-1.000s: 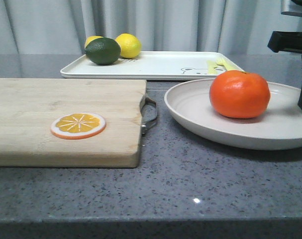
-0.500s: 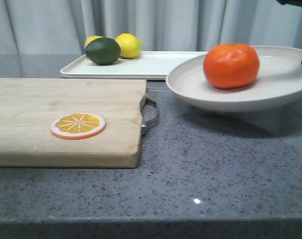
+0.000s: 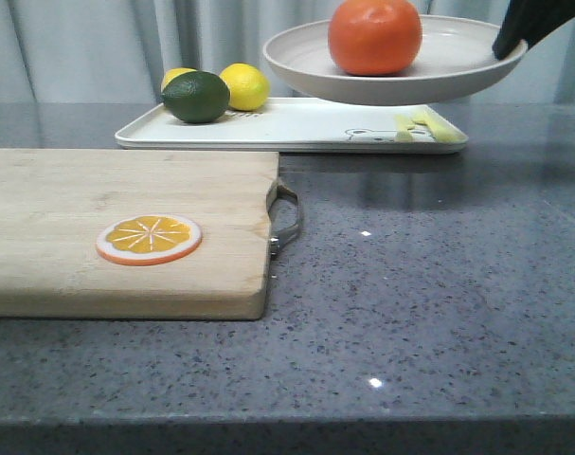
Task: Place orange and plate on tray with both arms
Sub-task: 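Lift the plate with the right gripper and lower it onto the tray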
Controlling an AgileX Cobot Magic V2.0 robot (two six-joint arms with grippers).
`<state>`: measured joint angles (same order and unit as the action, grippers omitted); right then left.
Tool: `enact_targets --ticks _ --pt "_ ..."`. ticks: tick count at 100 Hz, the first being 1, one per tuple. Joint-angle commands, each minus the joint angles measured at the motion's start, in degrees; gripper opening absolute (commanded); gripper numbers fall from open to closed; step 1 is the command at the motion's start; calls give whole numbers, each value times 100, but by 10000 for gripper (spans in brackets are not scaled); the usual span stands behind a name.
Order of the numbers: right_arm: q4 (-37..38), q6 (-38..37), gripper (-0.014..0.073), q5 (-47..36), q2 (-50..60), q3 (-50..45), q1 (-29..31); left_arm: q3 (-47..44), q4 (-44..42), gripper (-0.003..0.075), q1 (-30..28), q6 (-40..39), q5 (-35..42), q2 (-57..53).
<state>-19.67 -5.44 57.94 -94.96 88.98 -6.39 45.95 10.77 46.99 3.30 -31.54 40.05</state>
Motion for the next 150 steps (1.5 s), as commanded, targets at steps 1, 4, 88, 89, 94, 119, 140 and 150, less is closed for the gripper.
enact_targets --ticks 1,4,88,89,94,119,140,150 --pt "-304 103 -66 -152 -103 649 27 157 48 -20 -18 4 425 -25" --pt "-322 103 -66 -120 -262 825 27 157 48 -20 -18 4 425 -25" --pt "-1008 109 -66 709 -3949 5720 10 157 81 -20 -18 4 468 -25" --pt "-1008 109 -66 699 -3960 5725 10 157 81 -20 -18 4 468 -25" --pt "-1008 109 -66 610 -4004 5725 10 157 81 -20 -18 4 468 -25" --pt "-1002 117 -66 326 -4136 5725 10 157 71 -20 -18 4 468 -25" --pt "-1002 259 -66 294 -4240 5725 -6 157 31 -20 -18 4 468 29" --pt "-1002 259 -64 300 -4281 5725 -6 157 31 -20 -18 4 468 85"
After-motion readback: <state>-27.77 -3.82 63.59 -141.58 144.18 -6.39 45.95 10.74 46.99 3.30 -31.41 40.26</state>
